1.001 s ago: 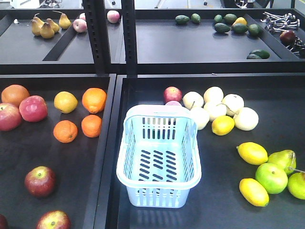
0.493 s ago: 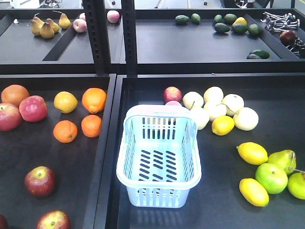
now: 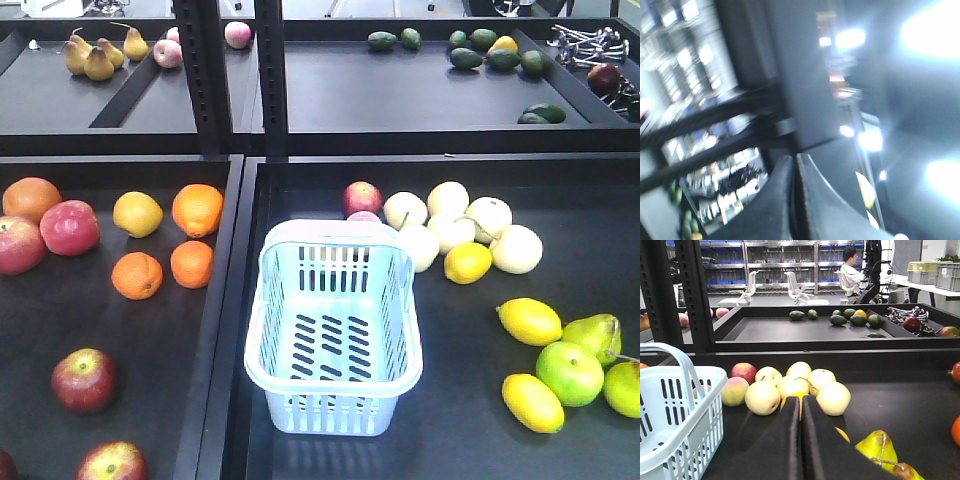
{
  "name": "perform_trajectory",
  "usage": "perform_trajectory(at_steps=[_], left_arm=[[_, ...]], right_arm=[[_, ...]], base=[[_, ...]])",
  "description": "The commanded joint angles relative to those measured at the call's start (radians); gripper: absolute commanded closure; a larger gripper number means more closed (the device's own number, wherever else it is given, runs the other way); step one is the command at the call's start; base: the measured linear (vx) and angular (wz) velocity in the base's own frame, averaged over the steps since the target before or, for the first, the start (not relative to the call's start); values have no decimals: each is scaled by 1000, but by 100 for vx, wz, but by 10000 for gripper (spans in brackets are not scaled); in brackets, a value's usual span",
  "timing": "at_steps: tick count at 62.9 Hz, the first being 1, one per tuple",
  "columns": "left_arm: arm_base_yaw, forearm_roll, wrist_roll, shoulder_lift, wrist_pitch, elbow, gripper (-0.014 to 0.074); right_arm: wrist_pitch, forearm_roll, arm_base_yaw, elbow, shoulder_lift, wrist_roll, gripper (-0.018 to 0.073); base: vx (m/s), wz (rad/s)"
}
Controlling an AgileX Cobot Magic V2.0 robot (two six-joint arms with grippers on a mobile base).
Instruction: Pick three apples into basket with both arms
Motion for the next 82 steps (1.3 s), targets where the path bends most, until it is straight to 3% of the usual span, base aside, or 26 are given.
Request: perform_trajectory(at_steps=[1, 10, 17, 25, 40, 47, 54, 72, 82], left_arm=[[1, 64, 84, 50, 38, -116, 603], [-1, 66, 246, 160, 184, -233, 603], [-1, -7, 413, 262, 275, -312, 603], [-1, -167, 653, 383, 371, -387, 603], [-1, -529, 1253, 661, 647, -513, 601], [-1, -614, 1433, 776, 711, -558, 575], [-1, -636, 1513, 892, 744, -617, 489], [-24, -625, 1699, 1194, 881, -826, 67], [-98, -554, 1731, 1354, 927, -988, 1]], right_arm=[[-76, -12, -7, 14, -14, -3, 564], [-76, -12, -7, 14, -14, -3, 564], [-76, -12, -7, 14, -14, -3, 564], [-76, -12, -7, 14, -14, -3, 564], [-76, -12, -7, 14, -14, -3, 564], [-76, -12, -7, 14, -14, -3, 564], [-76, -12, -7, 14, -14, -3, 564], [-76, -12, -7, 14, -14, -3, 564], [-76, -12, -7, 14, -14, -3, 564]], base=[[0, 0], [0, 0], [0, 0], [0, 0], [0, 0], [0, 0], [0, 0], [0, 0], [0, 0]])
